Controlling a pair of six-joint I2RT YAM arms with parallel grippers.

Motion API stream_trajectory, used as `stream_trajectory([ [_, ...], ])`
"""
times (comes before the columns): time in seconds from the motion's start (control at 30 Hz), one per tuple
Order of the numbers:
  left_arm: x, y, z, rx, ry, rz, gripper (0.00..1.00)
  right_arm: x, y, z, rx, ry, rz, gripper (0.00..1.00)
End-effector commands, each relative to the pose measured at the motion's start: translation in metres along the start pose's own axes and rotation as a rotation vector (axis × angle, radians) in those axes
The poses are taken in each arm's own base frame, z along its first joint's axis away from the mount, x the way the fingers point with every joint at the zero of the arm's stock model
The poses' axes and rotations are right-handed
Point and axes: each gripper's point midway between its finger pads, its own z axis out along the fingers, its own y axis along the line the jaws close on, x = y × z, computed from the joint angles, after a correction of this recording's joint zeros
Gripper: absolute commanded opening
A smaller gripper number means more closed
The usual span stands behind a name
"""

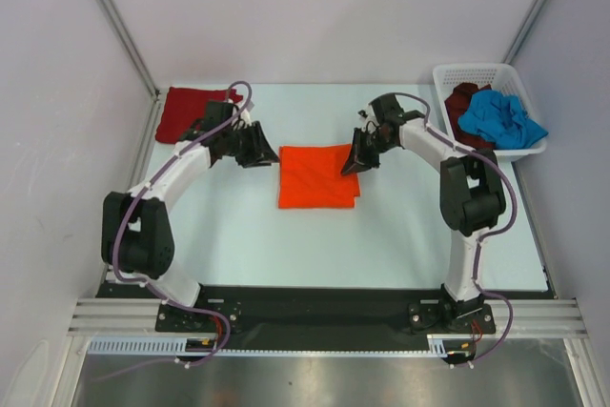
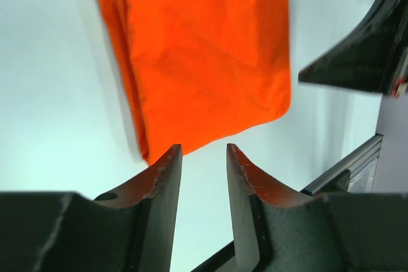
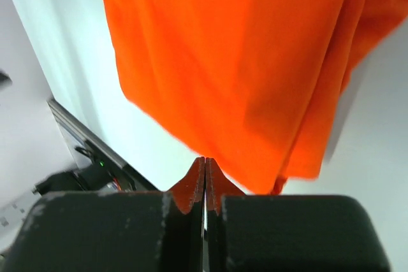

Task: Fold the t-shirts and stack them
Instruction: Fold the tshirt, then neatly place the folded tshirt to the corner

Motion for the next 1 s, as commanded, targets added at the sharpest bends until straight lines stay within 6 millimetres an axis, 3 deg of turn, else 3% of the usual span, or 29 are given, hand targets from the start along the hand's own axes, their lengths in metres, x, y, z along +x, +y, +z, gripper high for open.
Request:
stream_trajectory([
  [0.0,0.023,0.027,-0.01,-0.061,0.026,-0.002,0.4,-0.018,-0.005,0.017,0.006,0.0,0.05,0.0],
  [0.13,0.036,0.036,-0.014,-0.051,0.028,-0.015,0.41,-0.024,-0.008,0.03,0.037,0.008,0.013,0.0],
  [0.2,0.043,0.035,-0.013,-0.001,0.043,-0.017,0.42,-0.021,-0.022,0.035,0.082,0.022,0.026,0.0],
  [0.27,0.04,0.038,-0.008,0.024,0.033,-0.003,0.53,-0.019,-0.038,0.035,0.12,0.017,0.045,0.0],
  [0.4,0.032,0.04,0.013,0.107,0.032,0.029,0.57,-0.011,-0.059,0.037,0.154,0.054,0.048,0.0],
  [0.47,0.024,0.043,0.027,0.139,0.028,0.038,0.63,-0.01,-0.065,0.039,0.16,0.065,0.049,0.0],
  [0.5,0.022,0.044,0.032,0.149,0.03,0.048,0.84,-0.009,-0.067,0.039,0.166,0.071,0.05,0.0],
  [0.57,0.014,0.053,0.049,0.132,0.044,0.046,0.92,-0.009,-0.069,0.04,0.173,0.074,0.041,0.0],
  [0.67,0.01,0.072,0.063,0.04,0.061,0.081,0.93,-0.011,-0.07,0.04,0.174,0.074,0.045,0.0],
  [0.97,0.012,0.079,0.092,0.07,0.138,0.086,0.91,-0.015,-0.075,0.042,0.191,0.09,0.029,0.0],
])
